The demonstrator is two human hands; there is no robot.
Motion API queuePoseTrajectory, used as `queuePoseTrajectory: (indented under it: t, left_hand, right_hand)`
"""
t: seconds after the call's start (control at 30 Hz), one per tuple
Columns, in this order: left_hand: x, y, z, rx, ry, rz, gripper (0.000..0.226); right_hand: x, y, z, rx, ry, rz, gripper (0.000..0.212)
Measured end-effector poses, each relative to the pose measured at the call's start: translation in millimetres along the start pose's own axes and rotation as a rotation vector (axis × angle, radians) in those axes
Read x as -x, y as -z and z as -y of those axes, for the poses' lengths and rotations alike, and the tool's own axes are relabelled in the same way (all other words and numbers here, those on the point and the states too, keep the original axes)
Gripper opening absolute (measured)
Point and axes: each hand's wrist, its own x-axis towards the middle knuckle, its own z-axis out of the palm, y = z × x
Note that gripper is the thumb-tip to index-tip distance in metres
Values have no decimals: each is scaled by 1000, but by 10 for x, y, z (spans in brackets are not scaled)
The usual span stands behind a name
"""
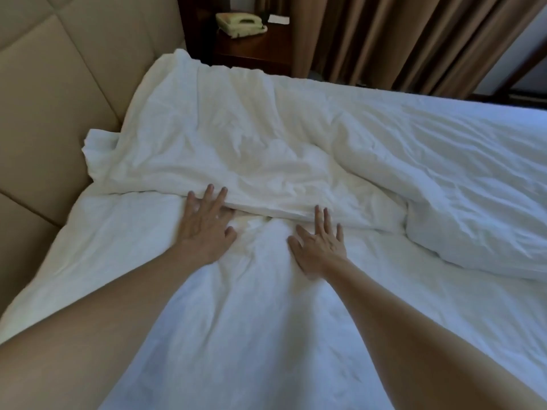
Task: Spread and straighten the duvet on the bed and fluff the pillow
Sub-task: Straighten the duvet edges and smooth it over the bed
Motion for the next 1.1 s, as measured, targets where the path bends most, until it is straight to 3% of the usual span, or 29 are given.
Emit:
queuePoseTrajectory:
  t: [0.2,0.3,0.37,0.47,0.57,0.67,0.8,0.93,1.0,1.1]
  left_hand:
    - [-294,-212,118,-46,1,-108,46]
    - [-334,-232,187,18,-29,-233,27]
    - [-274,-136,275,38,-44,-207,19]
    - [-87,18,513,86,-122,-215,30]
    - [151,88,855,16,-211,-314,51]
    - [557,426,1037,-184,-298,-320,28]
    - [1204,808,995,-230,-309,-304,26]
    - [1853,481,849,-272,-201,-148,35]
    - [2141,464,768,-85,9,-110,41]
    - [2626,409,724,223,260,7,46]
  right_hand:
    - [-417,-122,-54,4,-61,-65,59]
    - [-381,-119,-72,-28,10,-247,47]
    - [-278,-61,-71,-93,62,-268,38]
    - [-102,70,-55,-26,153,-179,37]
    - [124,238,48,-31,259,-210,32]
    - [454,436,92,-24,291,-222,31]
    - [1007,602,66,8,331,-403,17]
    - [1500,511,164,47,423,-60,18]
    - [1716,444,286,-73,385,73,16]
    - [2033,339,553,-236,384,128,12]
